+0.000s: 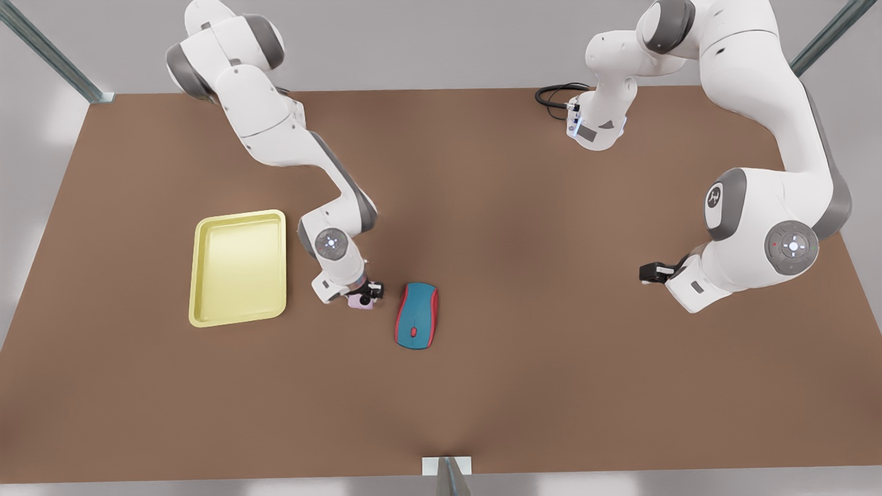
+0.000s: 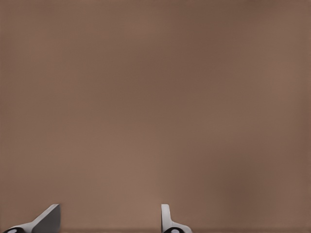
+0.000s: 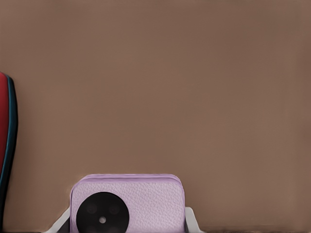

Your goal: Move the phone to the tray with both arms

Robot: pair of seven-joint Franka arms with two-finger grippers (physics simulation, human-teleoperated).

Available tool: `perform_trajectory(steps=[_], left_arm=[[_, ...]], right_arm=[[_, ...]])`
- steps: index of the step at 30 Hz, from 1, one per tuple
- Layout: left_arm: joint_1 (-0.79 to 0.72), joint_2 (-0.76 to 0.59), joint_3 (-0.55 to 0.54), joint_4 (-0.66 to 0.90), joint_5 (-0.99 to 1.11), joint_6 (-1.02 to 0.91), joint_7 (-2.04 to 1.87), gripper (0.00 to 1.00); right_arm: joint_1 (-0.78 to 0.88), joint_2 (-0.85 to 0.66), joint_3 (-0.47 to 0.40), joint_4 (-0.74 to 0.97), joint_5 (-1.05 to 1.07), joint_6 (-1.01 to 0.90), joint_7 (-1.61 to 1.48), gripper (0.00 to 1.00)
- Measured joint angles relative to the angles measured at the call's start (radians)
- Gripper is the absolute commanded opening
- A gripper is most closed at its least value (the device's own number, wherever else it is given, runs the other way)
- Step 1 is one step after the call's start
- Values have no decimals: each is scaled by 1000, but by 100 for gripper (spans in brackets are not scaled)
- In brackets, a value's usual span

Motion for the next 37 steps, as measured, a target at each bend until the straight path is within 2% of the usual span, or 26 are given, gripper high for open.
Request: perform_trajectory(steps=[7,10,15,16,17,21,23,26,29,33,37], left_arm=[[-1,1,-1,0,-3,0,-6,100],[-1,1,-2,0,-4,0,-8,100],[-1,3,-2,0,-4,0,-11,100],[-1,3,-2,0,-4,0,-11,100],[-1,3,-2,0,-3,0,-12,100],[-2,3,-2,0,-2,0,-14,100],[-2,4,-2,0,-2,0,-15,100],[-2,3,-2,0,-1,0,-16,100],[-2,-6,-1,0,2,-1,-16,100],[-3,-50,3,1,7,-8,-17,100],[-3,-78,4,1,9,-16,-17,100]], right_arm=[[-235,-221,7,-251,1,-8,-95,71],[-369,-279,6,-330,1,-10,-175,71],[-441,-319,4,-403,3,-12,-307,73],[-450,-320,3,-407,2,-13,-331,92],[-461,-320,3,-409,0,-14,-353,100],[-469,-324,3,-405,-4,-18,-428,100],[-460,-357,4,-308,-4,-66,-459,100],[-453,-377,4,120,3,-317,-500,100],[-454,-406,-7,444,6,-618,-535,100],[-493,-437,-10,538,-1,-892,-575,100],[-496,-438,-13,542,-2,-1032,-607,100]])
